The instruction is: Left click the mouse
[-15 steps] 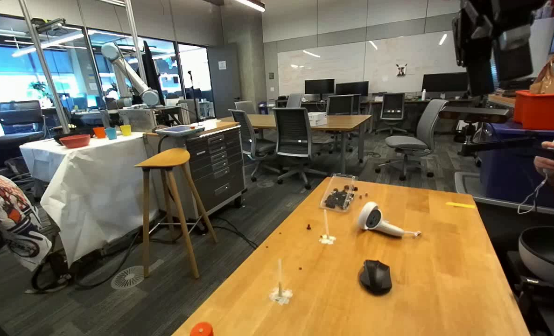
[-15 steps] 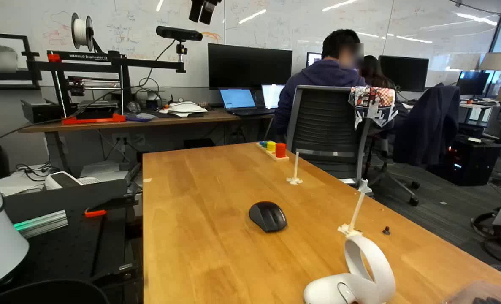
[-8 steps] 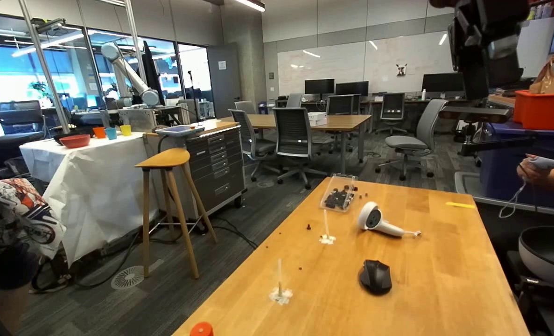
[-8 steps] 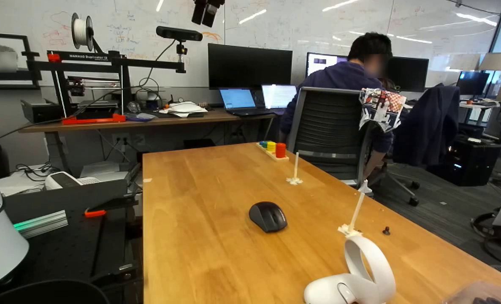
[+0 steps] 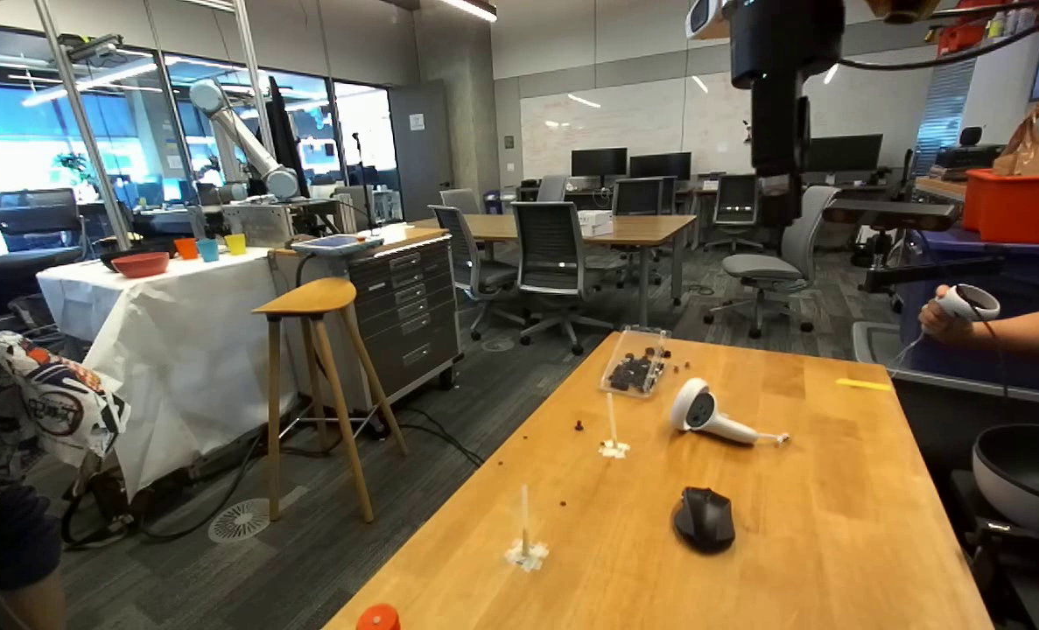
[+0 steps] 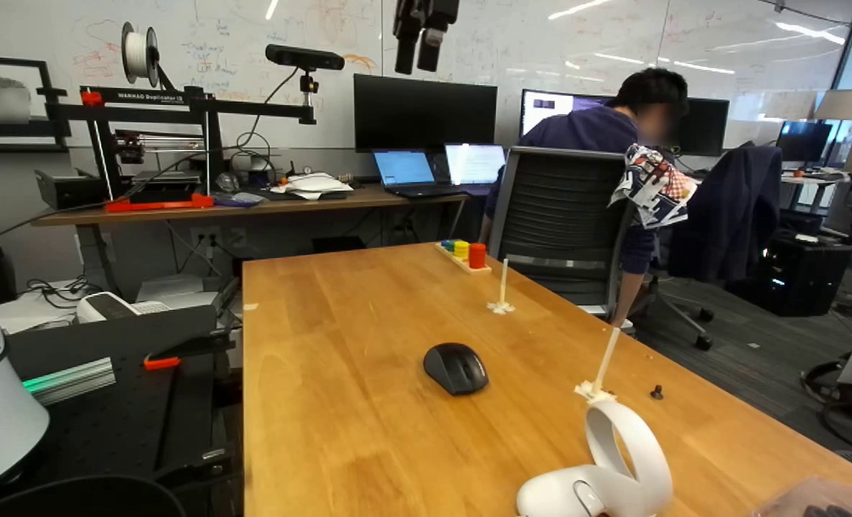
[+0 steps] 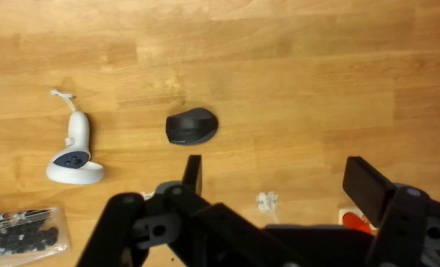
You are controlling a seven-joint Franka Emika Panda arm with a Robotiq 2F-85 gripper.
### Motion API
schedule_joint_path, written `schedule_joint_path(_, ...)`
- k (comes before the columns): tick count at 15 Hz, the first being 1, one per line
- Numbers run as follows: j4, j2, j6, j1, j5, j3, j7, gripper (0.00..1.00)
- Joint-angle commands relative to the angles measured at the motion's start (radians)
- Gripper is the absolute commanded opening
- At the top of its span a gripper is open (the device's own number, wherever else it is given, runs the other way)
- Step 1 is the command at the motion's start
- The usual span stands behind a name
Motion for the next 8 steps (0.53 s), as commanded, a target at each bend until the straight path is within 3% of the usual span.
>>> schedule_joint_path(1, -0.014, 0.015, 0.159, -0.038, -0.024, -0.033, 0.043, 0.66)
schedule_joint_path(8, -0.064, 0.096, 0.368, -0.071, -0.050, -0.060, 0.113, 0.11)
